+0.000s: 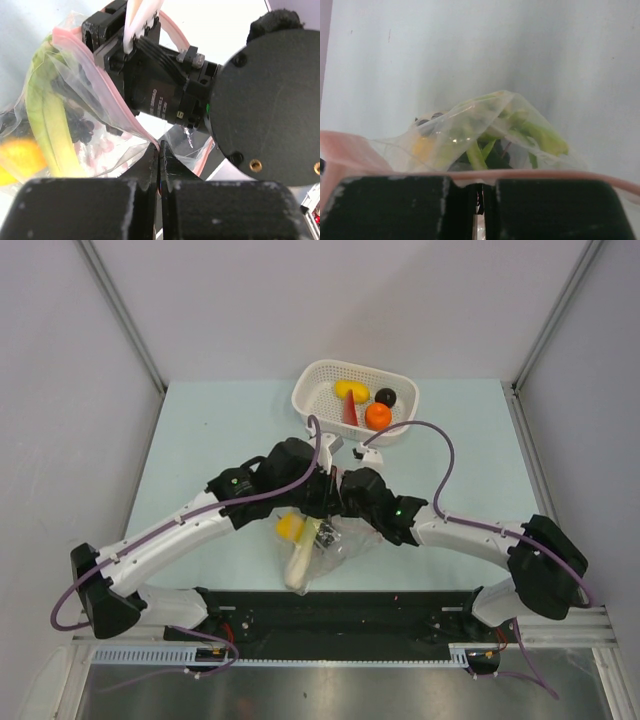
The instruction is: Open the zip-top bag and remove the fake food
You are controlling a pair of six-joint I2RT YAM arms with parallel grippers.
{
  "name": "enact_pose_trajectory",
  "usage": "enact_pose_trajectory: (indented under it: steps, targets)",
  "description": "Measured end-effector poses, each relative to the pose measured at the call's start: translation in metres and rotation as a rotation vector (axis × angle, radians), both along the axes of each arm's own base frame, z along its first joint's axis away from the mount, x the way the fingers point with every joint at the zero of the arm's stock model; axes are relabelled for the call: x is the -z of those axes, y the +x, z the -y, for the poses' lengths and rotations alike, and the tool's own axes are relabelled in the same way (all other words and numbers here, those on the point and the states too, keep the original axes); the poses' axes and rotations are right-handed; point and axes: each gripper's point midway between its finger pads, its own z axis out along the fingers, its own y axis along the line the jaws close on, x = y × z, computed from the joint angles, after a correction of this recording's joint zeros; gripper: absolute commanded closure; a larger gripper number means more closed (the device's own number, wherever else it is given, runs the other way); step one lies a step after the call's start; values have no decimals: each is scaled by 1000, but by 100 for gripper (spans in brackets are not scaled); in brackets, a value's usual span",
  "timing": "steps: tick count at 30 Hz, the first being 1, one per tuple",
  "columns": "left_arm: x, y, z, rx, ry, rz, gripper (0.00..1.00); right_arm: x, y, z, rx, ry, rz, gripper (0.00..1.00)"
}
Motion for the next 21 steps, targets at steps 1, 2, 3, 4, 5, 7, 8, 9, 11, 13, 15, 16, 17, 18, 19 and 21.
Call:
enact_pose_trajectory:
  steps: [1, 2, 3, 4, 5, 7, 8, 9, 11, 13, 15, 16, 17, 18, 19, 21]
  targets:
    - [0, -1, 0, 1, 0, -1, 99, 0, -2, -1, -14, -10, 8, 100]
    - [0, -1, 0, 2, -1, -2, 100, -1, -4, -2, -30, -20, 17, 100]
    - [0, -1, 0, 2, 0, -3, 100, -2, -7, -4, -43, -27, 24, 100]
    - [0, -2, 0, 1, 1, -6, 100, -3, -11, -6, -63, -38, 34, 100]
    - [1, -3, 0, 0, 2, -8, 100, -4, -18, -9, -95, -49, 44, 100]
    - [2, -3, -1, -6, 11, -8, 100, -7, -30, -14, -140, -62, 55, 100]
    - [3, -5, -4, -7, 22, -15, 100, -7, -39, -14, -166, -81, 57, 100]
    - [3, -7, -6, -8, 27, -17, 100, -7, -45, -14, -179, -94, 59, 100]
    - [0, -13, -8, -3, 23, -24, 100, -9, -56, -13, -204, -124, 72, 100]
    - [-5, -20, -8, 11, 4, -28, 100, -14, -64, -11, -218, -136, 85, 100]
    - [-13, -27, -5, 30, -29, -34, 100, -22, -71, -7, -229, -144, 102, 100]
    - [-17, -30, -3, 36, -47, -34, 100, -27, -73, -4, -232, -144, 111, 100]
    - [-21, -32, -1, 40, -65, -33, 100, -31, -74, -2, -230, -142, 119, 100]
    - [-25, -33, 0, 43, -80, -30, 100, -35, -76, 1, -231, -142, 126, 100]
    - [-29, -34, 2, 43, -99, -27, 100, -39, -77, 3, -232, -142, 133, 100]
    - [-37, -35, 4, 40, -129, -26, 100, -42, -79, 7, -239, -153, 145, 100]
